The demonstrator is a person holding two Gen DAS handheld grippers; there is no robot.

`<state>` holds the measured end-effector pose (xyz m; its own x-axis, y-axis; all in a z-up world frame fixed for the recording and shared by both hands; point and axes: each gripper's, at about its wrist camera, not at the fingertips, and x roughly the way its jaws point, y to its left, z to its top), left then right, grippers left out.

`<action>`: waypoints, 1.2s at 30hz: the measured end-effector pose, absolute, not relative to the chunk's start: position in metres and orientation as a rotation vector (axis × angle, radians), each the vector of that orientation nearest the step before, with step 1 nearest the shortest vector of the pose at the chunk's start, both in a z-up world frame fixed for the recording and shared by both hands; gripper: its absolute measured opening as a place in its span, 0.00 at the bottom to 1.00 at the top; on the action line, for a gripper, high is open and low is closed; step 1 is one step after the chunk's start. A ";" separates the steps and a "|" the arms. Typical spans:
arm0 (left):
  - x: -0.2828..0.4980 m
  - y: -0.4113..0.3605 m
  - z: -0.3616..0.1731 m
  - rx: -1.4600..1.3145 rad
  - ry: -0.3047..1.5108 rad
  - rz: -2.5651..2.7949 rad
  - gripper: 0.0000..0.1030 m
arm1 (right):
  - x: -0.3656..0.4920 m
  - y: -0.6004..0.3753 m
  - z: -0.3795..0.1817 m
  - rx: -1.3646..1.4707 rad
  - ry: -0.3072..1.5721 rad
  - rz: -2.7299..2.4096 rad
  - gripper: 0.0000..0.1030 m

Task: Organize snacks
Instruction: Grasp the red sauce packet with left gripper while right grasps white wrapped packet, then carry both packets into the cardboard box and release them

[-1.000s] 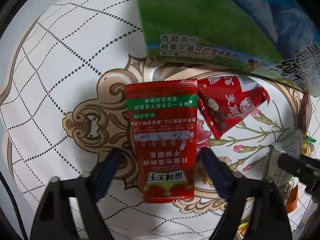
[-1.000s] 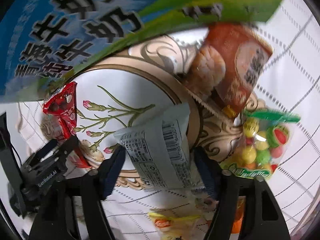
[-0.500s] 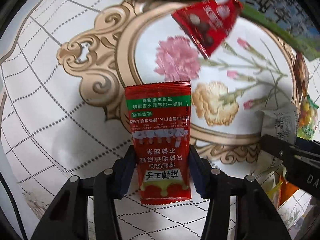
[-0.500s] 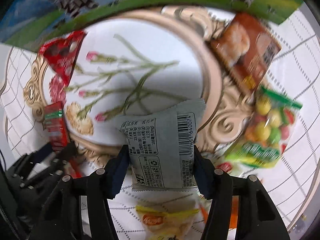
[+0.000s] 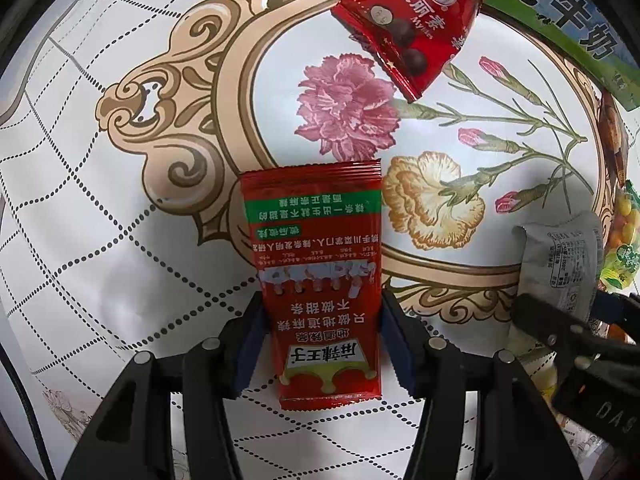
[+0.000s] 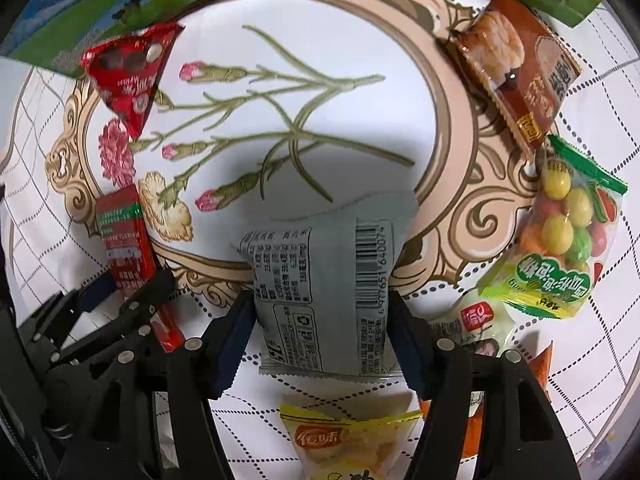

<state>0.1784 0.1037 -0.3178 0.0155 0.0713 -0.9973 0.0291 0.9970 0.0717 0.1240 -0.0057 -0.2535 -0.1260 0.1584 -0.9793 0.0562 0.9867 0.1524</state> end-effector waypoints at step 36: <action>0.239 0.062 -0.097 -0.157 1.280 -0.318 0.41 | 0.147 -0.061 -0.070 0.376 1.337 0.235 0.56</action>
